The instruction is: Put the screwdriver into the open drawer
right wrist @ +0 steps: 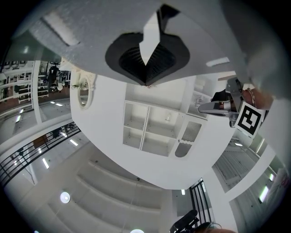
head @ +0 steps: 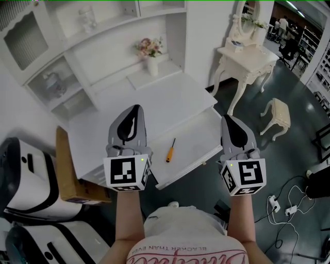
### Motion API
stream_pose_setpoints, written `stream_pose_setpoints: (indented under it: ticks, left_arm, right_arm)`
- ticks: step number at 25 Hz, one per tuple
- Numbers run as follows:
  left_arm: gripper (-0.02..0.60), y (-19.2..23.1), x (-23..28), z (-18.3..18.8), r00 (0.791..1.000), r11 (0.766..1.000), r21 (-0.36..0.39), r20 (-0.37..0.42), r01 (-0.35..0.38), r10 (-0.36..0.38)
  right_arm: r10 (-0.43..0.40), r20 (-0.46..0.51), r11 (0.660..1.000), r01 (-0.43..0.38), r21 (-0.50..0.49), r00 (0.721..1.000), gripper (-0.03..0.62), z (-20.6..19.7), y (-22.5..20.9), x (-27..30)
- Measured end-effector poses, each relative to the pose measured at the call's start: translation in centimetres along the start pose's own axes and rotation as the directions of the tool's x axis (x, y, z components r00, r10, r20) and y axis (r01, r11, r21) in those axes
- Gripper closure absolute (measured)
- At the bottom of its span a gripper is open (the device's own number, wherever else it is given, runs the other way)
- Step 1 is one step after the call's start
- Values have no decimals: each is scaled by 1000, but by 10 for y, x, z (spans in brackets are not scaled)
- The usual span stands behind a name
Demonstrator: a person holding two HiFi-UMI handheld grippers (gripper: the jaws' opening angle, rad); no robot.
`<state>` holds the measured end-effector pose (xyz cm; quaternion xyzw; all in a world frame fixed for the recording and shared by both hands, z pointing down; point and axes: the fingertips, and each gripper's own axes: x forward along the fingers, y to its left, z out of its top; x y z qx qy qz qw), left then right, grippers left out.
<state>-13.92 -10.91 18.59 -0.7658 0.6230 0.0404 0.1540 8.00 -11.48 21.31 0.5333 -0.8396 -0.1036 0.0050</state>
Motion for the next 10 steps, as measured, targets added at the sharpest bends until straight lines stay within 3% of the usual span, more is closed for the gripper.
stream_pose_setpoints:
  ticks: [10]
  left_arm:
    - [563,0,-1,7,1000,1000,-4,10,11,-11]
  right_arm:
    - [10,22,1000,-10,-7,1000,594,7,4,-2]
